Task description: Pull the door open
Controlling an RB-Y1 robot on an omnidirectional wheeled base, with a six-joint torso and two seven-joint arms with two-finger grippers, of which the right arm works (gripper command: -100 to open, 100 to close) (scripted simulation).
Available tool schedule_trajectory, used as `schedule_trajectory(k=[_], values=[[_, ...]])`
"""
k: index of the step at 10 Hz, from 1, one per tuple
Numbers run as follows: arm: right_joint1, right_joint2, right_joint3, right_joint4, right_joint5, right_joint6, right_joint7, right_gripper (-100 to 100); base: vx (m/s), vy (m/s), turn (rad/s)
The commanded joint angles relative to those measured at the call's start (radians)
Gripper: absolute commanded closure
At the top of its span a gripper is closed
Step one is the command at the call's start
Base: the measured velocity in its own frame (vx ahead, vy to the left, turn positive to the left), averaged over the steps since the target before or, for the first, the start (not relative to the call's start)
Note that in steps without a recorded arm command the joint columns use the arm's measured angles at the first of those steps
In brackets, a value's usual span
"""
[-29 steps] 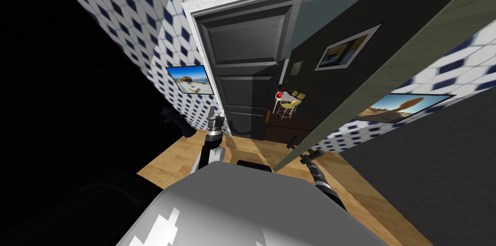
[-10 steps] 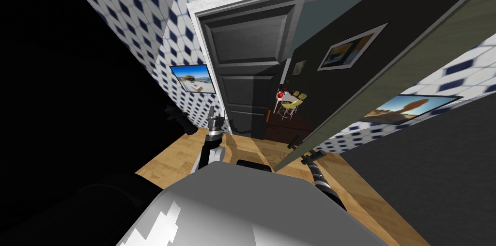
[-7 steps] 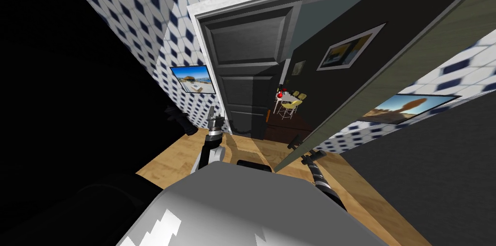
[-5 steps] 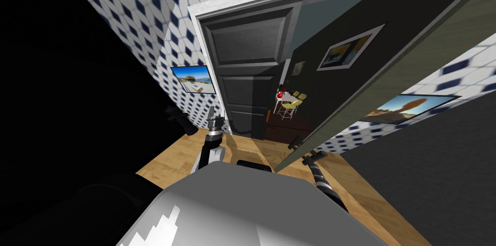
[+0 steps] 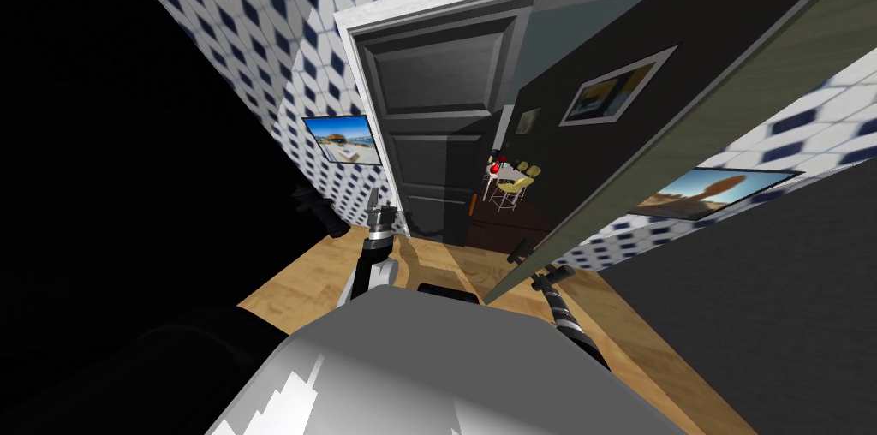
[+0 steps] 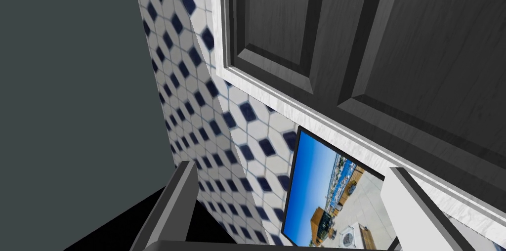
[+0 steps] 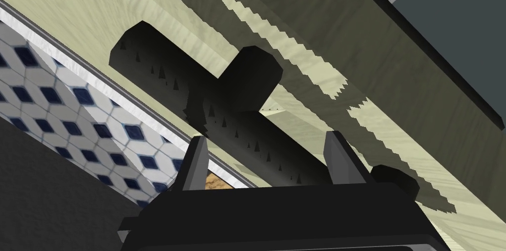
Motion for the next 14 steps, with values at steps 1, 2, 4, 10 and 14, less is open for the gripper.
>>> schedule_trajectory(k=[1, 2, 4, 10, 14], values=[[-0.007, 0.002, -0.001, -0.005, -0.009, 0.003, -0.03, 100, -0.033, -0.031, 0.013], [-0.009, 0.001, 0.004, -0.005, -0.012, 0.003, -0.046, 100, -0.03, -0.031, 0.023], [-0.009, 0.001, 0.004, -0.005, -0.012, 0.003, -0.046, 100, -0.009, -0.012, 0.004], [-0.009, 0.001, 0.004, -0.005, -0.012, 0.003, -0.046, 100, 0.001, 0.001, 0.0], [-0.011, 0.001, 0.01, -0.005, -0.014, 0.002, -0.062, 100, -0.013, -0.015, 0.01]])
